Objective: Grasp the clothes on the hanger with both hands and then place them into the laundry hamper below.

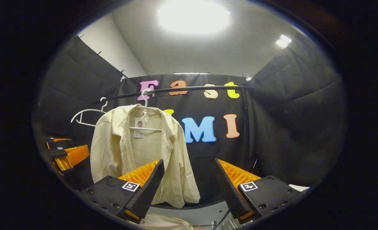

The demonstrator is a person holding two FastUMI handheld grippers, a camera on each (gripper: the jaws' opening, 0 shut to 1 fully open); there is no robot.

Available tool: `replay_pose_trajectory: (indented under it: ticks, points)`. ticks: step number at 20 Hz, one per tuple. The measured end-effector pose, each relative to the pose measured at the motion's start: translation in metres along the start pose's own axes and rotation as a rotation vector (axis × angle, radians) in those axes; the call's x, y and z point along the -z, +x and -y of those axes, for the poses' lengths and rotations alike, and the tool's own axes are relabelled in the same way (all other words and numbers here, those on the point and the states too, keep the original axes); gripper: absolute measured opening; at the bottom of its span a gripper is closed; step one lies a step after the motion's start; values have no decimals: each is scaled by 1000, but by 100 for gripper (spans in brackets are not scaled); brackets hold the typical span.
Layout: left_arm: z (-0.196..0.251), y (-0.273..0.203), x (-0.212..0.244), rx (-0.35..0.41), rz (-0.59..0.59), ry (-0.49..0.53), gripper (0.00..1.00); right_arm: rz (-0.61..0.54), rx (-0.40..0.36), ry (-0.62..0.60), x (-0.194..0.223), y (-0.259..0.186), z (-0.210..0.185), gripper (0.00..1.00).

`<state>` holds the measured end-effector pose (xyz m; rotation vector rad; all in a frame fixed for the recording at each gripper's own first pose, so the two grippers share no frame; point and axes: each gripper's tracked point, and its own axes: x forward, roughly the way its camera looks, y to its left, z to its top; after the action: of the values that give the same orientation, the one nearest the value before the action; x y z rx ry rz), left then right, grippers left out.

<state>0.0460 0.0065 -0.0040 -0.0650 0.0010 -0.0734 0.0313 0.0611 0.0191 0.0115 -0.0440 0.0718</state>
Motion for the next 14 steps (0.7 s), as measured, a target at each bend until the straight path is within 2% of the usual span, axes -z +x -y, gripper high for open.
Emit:
replay_pose_trajectory:
  ticks: [4, 7, 13, 14]
  points:
    - [9, 22, -5, -3, 4, -12, 95, 14, -49, -8, -8, 25, -6, 98]
    - [17, 37, -5, -29, 8, -16, 96, 38, -117, -5, -14, 50, -15, 98]
    - [44, 71, -5, -58, 2, -12, 98, 9, -241, 17, -3, 101, -30, 96]
    - [48, 78, -5, -61, 2, -16, 98, 1, -252, 22, 0, 111, -31, 98]
